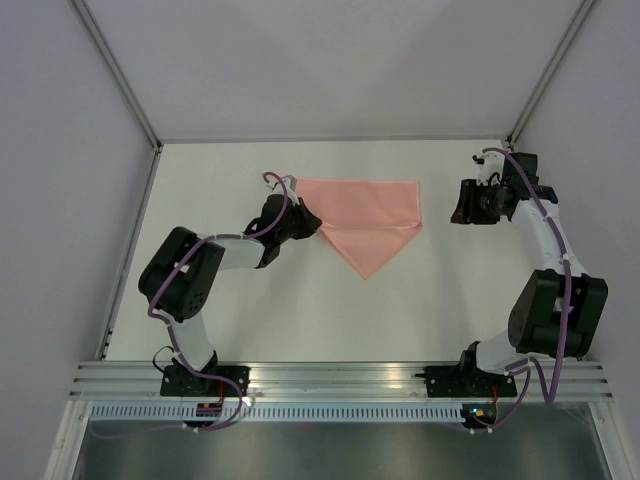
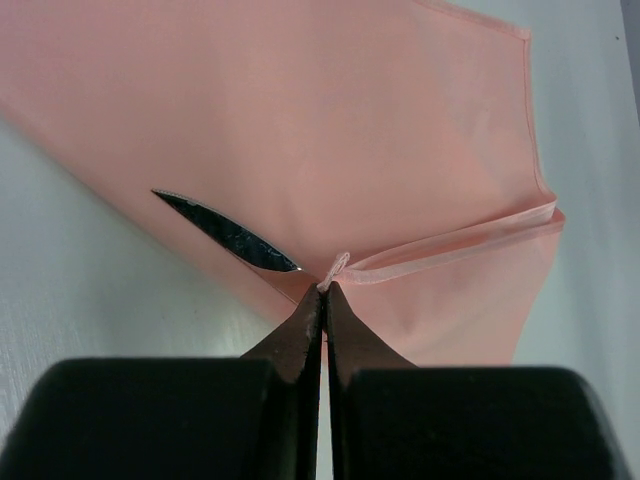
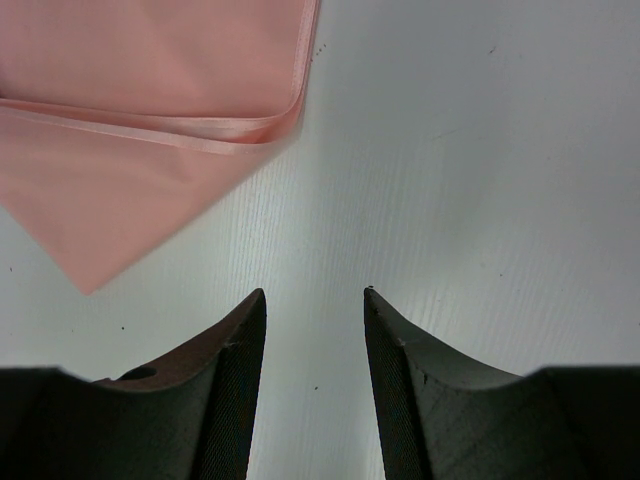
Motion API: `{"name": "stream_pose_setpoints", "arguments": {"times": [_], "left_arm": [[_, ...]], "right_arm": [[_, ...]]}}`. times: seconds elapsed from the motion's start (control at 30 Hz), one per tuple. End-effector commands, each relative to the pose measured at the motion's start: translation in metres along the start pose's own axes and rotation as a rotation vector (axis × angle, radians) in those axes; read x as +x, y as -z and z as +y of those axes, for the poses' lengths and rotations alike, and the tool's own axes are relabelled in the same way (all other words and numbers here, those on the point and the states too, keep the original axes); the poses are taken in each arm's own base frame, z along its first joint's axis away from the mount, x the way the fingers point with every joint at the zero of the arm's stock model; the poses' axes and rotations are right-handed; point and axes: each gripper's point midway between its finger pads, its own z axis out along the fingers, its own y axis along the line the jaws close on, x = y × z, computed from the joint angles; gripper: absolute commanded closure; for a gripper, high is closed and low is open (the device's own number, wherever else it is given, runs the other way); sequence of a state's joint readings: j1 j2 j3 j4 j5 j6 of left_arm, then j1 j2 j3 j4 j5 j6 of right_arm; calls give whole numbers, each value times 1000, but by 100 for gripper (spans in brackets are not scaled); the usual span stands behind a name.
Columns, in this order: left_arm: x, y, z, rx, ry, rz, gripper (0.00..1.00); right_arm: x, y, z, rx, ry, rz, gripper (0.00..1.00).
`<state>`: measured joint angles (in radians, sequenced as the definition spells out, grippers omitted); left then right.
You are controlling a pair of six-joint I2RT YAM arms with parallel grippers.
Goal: Fold the napkin, place the utensils inside, and roll it up
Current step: Fold the napkin
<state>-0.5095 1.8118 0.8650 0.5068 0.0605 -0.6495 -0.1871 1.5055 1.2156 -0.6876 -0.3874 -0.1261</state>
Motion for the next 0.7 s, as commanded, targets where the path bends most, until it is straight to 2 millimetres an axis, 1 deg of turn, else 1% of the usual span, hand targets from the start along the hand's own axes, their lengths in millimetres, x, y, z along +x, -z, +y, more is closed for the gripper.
{"name": "stream_pose_setpoints", "arguments": {"times": [0.0,0.1,0.43,0.57,0.6,0.63,0.67], "left_arm": [[-9,-7,-2,21,56,-5,98],[-8,-11,5,16,73,4,98],[-14,-21,8,20,81,12,97],[-19,-25,9,6,84,6,84],[-22,-26,9,2,84,3,82],[-26,-28,10,-4,86,-1,77],[-28,-29,11,-9,86,-2,75]], "right_arm": [[-5,2,4,-9,14,-30,50],[-4,2,4,-9,14,-26,50],[-2,0,5,-16,21,-18,50],[-1,0,7,-20,21,-17,50],[-2,0,6,-20,23,-18,50],[-1,0,7,-20,21,-17,50],[-1,0,7,-22,20,-14,50]]}}
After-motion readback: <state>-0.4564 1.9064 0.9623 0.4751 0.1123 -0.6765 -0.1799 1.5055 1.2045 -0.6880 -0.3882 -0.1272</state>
